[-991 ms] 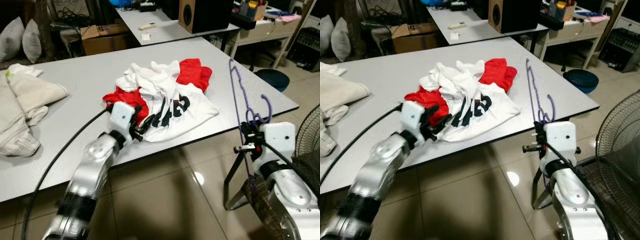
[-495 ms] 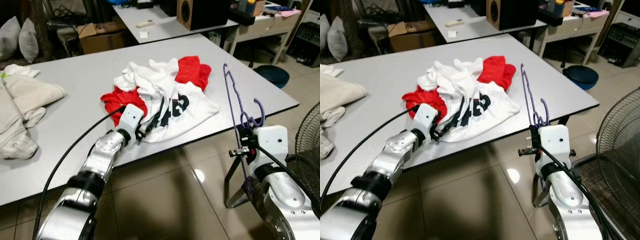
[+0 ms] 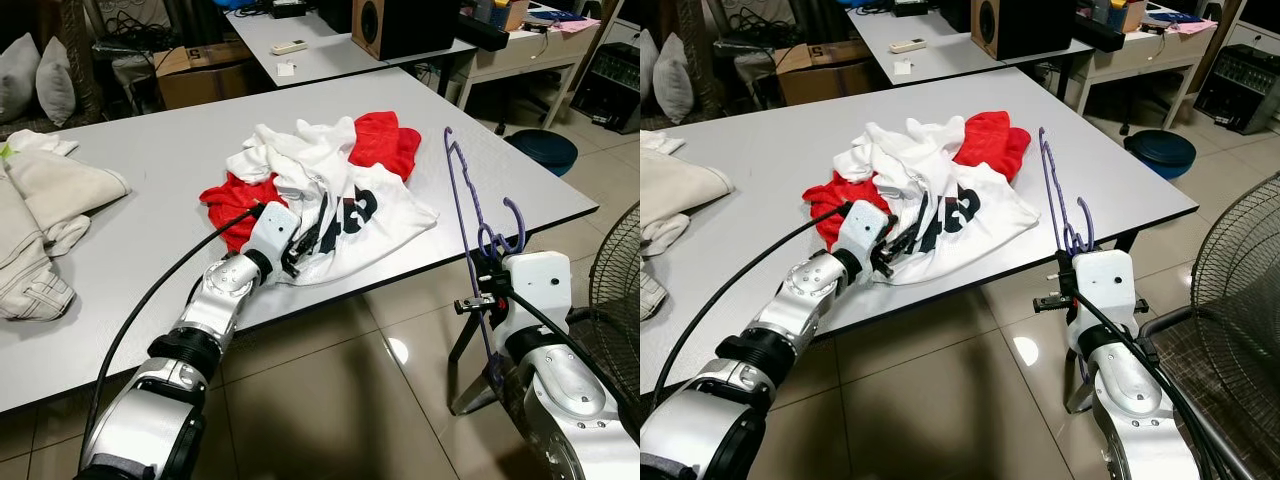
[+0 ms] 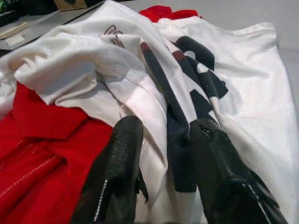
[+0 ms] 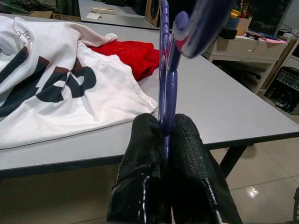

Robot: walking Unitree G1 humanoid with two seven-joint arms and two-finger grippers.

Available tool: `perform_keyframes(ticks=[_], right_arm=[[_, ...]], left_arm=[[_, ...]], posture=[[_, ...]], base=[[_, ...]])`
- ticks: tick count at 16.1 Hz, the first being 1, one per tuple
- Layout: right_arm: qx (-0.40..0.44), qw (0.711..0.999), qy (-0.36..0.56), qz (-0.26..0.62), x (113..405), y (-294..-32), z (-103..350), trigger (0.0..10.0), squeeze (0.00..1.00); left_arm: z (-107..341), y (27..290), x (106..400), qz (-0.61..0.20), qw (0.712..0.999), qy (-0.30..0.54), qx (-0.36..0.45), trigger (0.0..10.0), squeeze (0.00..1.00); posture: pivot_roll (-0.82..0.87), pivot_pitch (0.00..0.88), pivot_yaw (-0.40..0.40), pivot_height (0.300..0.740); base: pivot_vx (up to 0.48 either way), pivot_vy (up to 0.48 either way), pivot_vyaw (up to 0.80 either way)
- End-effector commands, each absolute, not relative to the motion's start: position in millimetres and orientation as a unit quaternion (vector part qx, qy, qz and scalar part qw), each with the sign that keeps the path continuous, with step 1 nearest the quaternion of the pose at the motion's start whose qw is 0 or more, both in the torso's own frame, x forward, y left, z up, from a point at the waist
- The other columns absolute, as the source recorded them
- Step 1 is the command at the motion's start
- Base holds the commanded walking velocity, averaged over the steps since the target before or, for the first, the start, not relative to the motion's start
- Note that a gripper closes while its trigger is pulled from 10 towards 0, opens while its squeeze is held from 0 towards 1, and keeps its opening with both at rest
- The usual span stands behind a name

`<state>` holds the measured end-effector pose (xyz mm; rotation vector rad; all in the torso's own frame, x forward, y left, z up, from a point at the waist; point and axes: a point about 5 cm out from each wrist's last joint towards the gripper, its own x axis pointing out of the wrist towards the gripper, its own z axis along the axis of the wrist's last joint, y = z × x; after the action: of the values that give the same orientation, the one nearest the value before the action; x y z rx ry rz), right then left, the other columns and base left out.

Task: Hang hanger

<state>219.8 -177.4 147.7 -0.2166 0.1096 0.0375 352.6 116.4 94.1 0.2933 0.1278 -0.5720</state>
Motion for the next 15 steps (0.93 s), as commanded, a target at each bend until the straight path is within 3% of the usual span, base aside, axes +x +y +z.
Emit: perform_keyframes(ticks=[1, 12, 15], right_arm=[[-0.111, 0.992, 0.048, 0.018, 220.8, -176.3, 148.8, 10.0, 0.00], [-0.118, 0.992, 0.044, 0.017, 222.7, -176.3, 150.0, 10.0, 0.00], [-0.119, 0.992, 0.044, 0.013, 222.2, -176.4, 148.9, 10.0, 0.00]], left_arm=[[96.4, 118.9, 354.5, -0.281, 0.946, 0.060, 0.151, 0.0, 0.00], [94.2, 124.2, 357.8, -0.263, 0.950, 0.073, 0.149, 0.0, 0.00], [100.1, 123.6, 359.7, -0.269, 0.957, 0.067, 0.086, 0.0, 0.00]], posture=[[-0.11, 0.000, 0.074, 0.740], [-0.11, 0.000, 0.070, 0.740], [-0.11, 0.000, 0.075, 0.740]], base=[[0.000, 0.000, 0.00], [0.000, 0.000, 0.00], [0.000, 0.000, 0.00]])
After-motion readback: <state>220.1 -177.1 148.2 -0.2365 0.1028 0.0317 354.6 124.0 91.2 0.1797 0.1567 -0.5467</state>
